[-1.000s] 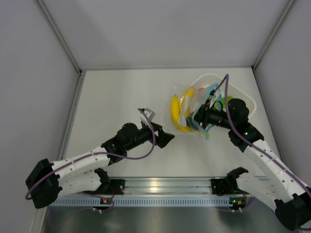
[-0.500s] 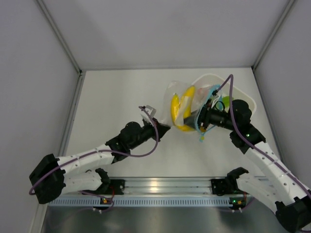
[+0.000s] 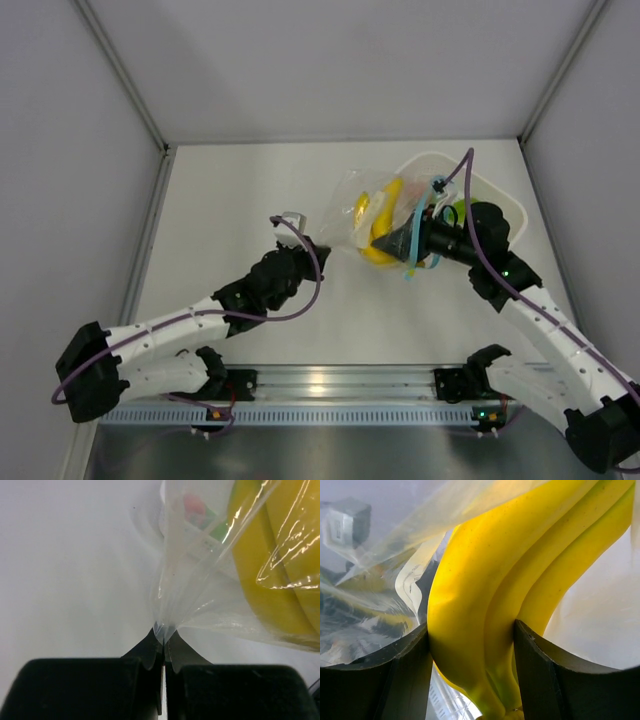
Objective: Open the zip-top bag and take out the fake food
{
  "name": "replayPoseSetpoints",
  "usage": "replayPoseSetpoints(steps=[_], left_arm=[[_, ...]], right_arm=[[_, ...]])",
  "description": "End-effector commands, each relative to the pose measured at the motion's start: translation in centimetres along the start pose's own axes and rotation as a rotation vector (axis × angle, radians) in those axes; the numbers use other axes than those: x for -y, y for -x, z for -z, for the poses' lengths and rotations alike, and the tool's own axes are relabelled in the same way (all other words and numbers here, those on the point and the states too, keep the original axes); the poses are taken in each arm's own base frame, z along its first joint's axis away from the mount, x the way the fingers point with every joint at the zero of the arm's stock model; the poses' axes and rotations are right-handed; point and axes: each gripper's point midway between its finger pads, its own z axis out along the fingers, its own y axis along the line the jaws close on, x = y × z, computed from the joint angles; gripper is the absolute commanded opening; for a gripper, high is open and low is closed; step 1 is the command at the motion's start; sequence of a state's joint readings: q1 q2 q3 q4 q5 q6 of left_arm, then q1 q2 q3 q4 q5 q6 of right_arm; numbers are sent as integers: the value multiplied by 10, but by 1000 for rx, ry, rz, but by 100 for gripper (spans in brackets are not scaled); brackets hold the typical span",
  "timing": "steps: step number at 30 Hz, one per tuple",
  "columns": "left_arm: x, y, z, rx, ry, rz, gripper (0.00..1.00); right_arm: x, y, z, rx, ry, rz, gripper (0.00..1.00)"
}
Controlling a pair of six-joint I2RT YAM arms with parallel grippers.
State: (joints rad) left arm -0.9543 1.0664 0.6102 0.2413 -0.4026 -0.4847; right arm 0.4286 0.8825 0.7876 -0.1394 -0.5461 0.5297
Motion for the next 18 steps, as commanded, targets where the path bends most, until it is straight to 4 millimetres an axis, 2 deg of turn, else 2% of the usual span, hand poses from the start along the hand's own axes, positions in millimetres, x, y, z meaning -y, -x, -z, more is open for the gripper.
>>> replayPoseSetpoints(steps=[1,3,4,6,7,9,11,13,14,15,17,18], left_arm=[[-96,31,21,128,495,-68,0],[-105,34,27,144,555,-63,0],[-117,31,35,147,623,-59,0],[-121,35,39,167,651,-46,0],[-124,34,41,175,666,-28,0],[-126,36,44,188,683,-24,0],[-126,37,43,189,687,-1,0],[-124,36,41,182,669,13,0],[-118,34,37,167,633,17,0],[-113,33,33,167,599,26,0],[-108,26,28,142,559,27,0],[-108,21,26,139,548,35,0]], right_arm=[[-1,16,9,35,-36,6,0],[6,10,9,21,-62,0,0],[9,8,10,26,-73,-4,0],[10,6,9,43,-65,-25,0],[15,-3,9,30,-75,-41,0],[22,-5,9,49,-108,-61,0],[22,-11,8,69,-87,-67,0],[31,-27,3,13,-117,-66,0],[35,-31,1,0,-130,-45,0],[42,-44,-3,-26,-144,-51,0],[41,-52,-11,-26,-112,-52,1],[52,-68,-14,-61,-130,-73,3]])
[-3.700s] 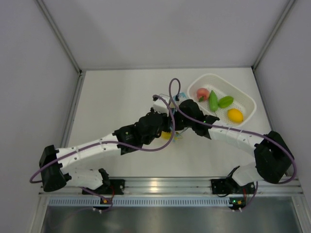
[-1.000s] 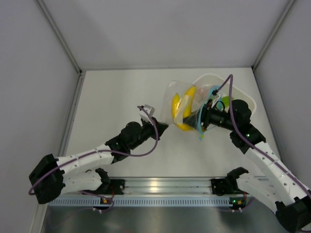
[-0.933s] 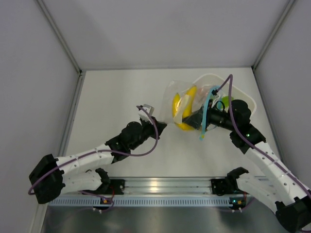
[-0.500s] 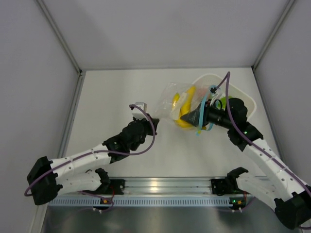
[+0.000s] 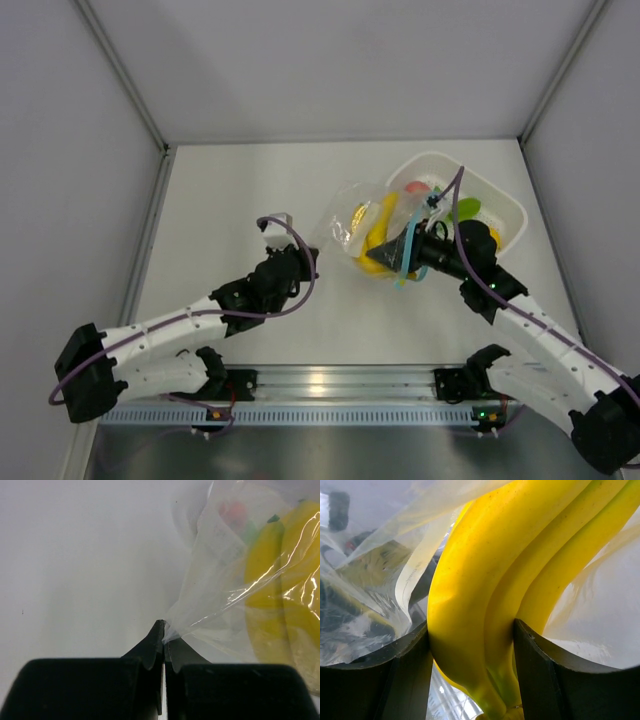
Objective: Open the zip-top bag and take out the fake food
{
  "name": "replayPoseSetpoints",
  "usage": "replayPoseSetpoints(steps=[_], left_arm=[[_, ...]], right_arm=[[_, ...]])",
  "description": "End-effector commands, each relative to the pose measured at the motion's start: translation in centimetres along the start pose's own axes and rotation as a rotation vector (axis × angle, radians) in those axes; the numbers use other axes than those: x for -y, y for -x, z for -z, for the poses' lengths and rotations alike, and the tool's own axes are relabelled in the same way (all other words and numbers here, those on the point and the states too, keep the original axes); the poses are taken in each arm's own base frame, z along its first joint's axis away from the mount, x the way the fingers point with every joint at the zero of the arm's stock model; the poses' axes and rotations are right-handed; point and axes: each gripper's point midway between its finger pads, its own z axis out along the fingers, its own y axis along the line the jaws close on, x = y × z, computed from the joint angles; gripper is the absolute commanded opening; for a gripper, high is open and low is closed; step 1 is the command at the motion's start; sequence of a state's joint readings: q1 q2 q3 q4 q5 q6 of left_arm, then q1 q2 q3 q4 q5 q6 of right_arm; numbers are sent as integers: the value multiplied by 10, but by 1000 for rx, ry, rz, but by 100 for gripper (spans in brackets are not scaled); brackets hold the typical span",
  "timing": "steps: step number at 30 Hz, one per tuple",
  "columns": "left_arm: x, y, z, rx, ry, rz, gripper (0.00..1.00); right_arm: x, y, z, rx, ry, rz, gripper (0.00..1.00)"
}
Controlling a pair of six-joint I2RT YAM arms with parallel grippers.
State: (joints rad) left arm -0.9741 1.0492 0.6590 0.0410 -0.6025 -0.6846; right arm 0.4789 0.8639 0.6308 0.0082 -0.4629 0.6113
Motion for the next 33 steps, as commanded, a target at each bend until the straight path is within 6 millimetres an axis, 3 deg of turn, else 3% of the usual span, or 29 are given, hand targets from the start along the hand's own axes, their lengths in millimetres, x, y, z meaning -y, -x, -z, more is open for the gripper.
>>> replayPoseSetpoints(steps=[1,8,15,17,21,26,28,30,32,33], left_arm=[[-80,24,-1,151,321,-80,0],[-93,-18,-5,49,313,-75,0],[-101,-37,-6,7,326,-64,0],[-108,-41,-8,9,358,-73,0],[-129,-58,-7,-9,477,-38,0],[-142,-88,-11,-68,536,5,0],[-142,-95,-12,-82,544,49,0],[-142,-100,-12,-93,559,76,0],[-134,-100,-16,-114,538,71,0],[-131,-99,-16,-132,522,42,0]], right_arm=[[42,-43,-5,-90,-112,-12,4],[80,-80,-24,-157,-186,-52,11],[93,-91,-38,-202,-221,-96,60],[91,-92,-39,-201,-219,-115,62],[98,-94,-34,-165,-274,-184,87],[127,-105,-27,-163,-463,-210,88],[131,-108,-27,-173,-482,-210,84],[130,-108,-28,-168,-464,-204,73],[125,-109,-31,-183,-428,-191,47],[125,-109,-34,-195,-427,-189,45]])
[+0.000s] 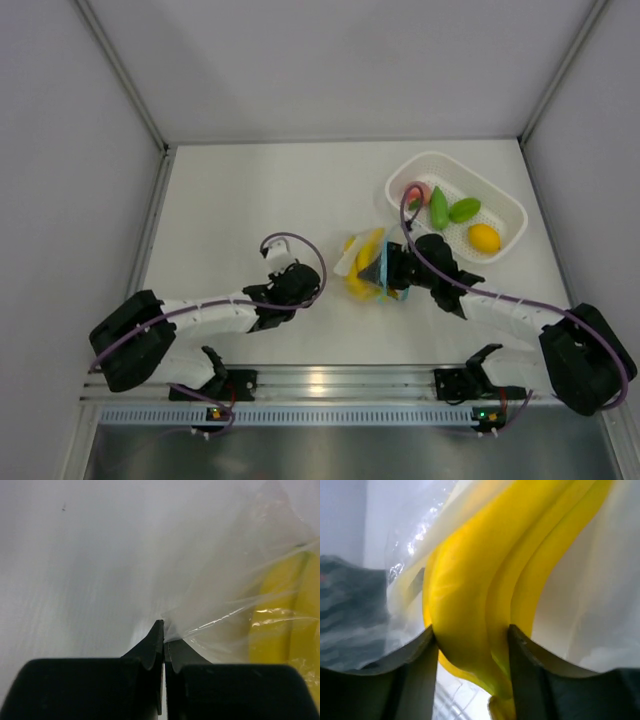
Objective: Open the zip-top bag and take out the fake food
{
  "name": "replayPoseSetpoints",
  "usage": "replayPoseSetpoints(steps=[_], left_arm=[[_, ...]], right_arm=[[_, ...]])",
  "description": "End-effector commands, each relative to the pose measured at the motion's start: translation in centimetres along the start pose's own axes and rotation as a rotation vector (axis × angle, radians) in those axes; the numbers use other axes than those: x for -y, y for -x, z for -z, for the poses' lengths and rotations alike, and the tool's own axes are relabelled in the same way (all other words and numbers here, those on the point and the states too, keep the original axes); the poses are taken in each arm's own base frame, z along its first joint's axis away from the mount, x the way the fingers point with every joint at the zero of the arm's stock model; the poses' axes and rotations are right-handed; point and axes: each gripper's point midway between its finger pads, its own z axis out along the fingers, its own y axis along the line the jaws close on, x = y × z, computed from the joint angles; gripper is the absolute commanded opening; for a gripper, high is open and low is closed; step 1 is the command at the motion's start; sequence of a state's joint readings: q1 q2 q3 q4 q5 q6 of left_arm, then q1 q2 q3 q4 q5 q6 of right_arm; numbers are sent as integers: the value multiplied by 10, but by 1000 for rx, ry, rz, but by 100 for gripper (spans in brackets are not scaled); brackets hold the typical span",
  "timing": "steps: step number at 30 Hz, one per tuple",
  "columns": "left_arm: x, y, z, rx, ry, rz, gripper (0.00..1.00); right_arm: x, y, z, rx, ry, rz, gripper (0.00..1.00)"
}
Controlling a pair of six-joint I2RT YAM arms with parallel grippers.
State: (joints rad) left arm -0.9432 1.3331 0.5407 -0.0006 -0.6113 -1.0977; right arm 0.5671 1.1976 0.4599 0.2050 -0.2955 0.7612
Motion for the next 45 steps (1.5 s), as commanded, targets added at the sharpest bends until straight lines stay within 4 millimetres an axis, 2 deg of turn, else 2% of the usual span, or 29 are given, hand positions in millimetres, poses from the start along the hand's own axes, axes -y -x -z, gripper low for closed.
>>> replayPoseSetpoints(steps=[1,2,4,9,10,12,13,15,16,17,20,22,23,25,31,32,35,38,41,45], left_arm=[[-41,25,-2,84,182,-94,0],[-30,30,-1,82,155,-97,8],[-15,33,5,57,98,-132,41],[34,63,35,79,-80,-163,72],[43,69,42,86,-113,-164,75],[57,75,54,85,-162,-191,75],[72,85,63,101,-201,-188,75],[91,84,76,99,-257,-232,72],[110,81,85,77,-313,-257,70],[118,82,86,81,-327,-273,69],[153,64,92,24,-422,-365,66],[169,46,92,-17,-472,-419,68],[183,39,100,-24,-523,-438,70],[196,24,102,-41,-583,-484,72],[204,6,95,-64,-615,-487,69],[211,10,95,-45,-632,-468,69],[207,17,85,-5,-568,-439,66],[207,13,80,-11,-555,-437,65],[207,1,80,-50,-574,-454,68],[202,-10,78,-11,-538,-529,78]], right_arm=[[43,-1,-1,-1,-195,47,42],[41,5,-2,6,-204,58,38],[42,2,-5,0,-223,80,36],[42,8,-10,12,-242,92,32],[43,9,-11,12,-248,97,31],[44,9,-12,11,-261,95,31],[44,10,-11,15,-263,96,31],[42,11,-10,23,-259,95,31],[39,12,-8,31,-249,95,31],[37,13,-8,34,-241,96,31],[28,14,-5,44,-202,99,32],[24,15,-5,39,-185,109,32],[22,16,-4,37,-180,110,32],[20,17,-4,39,-171,112,32],[16,16,-1,36,-160,114,33],[15,16,-1,35,-158,117,32],[14,14,1,33,-151,119,32],[15,16,4,44,-168,112,32],[15,22,6,66,-193,94,33],[20,26,6,72,-245,56,32]])
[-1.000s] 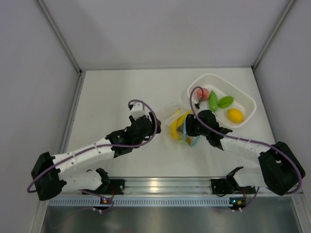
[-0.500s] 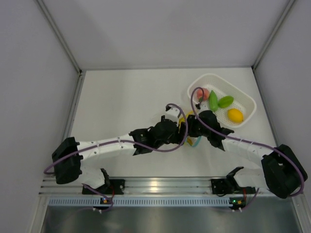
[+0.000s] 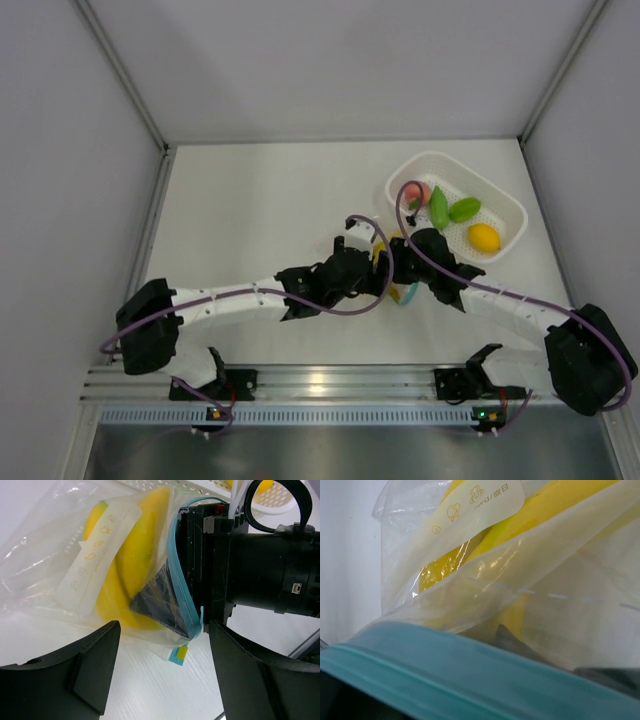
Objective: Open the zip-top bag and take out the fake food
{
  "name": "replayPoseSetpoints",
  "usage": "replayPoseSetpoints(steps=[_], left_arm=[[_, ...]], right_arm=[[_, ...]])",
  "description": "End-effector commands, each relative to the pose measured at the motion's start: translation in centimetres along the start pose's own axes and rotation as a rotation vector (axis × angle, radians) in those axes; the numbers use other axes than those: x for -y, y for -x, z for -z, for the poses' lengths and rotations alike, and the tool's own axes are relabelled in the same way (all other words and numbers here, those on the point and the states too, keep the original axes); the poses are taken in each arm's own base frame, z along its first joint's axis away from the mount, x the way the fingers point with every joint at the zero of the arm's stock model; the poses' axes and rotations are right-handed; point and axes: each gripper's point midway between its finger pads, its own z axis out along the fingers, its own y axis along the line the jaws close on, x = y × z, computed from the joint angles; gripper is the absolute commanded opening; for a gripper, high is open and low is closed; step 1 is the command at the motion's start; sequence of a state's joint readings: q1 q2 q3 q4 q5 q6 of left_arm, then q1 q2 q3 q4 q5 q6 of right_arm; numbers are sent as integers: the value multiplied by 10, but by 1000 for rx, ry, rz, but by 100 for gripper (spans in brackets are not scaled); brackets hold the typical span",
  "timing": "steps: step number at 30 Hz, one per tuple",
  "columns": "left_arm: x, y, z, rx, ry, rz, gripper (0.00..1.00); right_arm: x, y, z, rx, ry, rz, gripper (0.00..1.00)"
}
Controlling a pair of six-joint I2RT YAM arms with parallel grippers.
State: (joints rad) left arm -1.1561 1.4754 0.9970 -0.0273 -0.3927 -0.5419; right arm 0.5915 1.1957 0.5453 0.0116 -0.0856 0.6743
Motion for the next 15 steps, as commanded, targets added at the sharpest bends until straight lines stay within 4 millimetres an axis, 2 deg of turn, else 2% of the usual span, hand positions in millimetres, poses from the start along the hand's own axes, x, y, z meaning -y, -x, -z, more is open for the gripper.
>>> replayPoseSetpoints(steps=[1,6,9,11,15], left_arm=[[24,5,2,60,-21,-74,78],[15,-14,1,72,74,-123,75],[14,-17,6,99,94,-120,73],[25,-15,9,121,44,-99,74],[11,-19,7,139,109,-104,75]], right_arm=[[-5,14,2,28,-45,-29,33],[-6,18,1,38,-56,-57,32],[-8,21,0,39,-56,-60,33],[-8,21,-3,28,-65,-57,33],[-12,22,-4,32,-46,-77,32]])
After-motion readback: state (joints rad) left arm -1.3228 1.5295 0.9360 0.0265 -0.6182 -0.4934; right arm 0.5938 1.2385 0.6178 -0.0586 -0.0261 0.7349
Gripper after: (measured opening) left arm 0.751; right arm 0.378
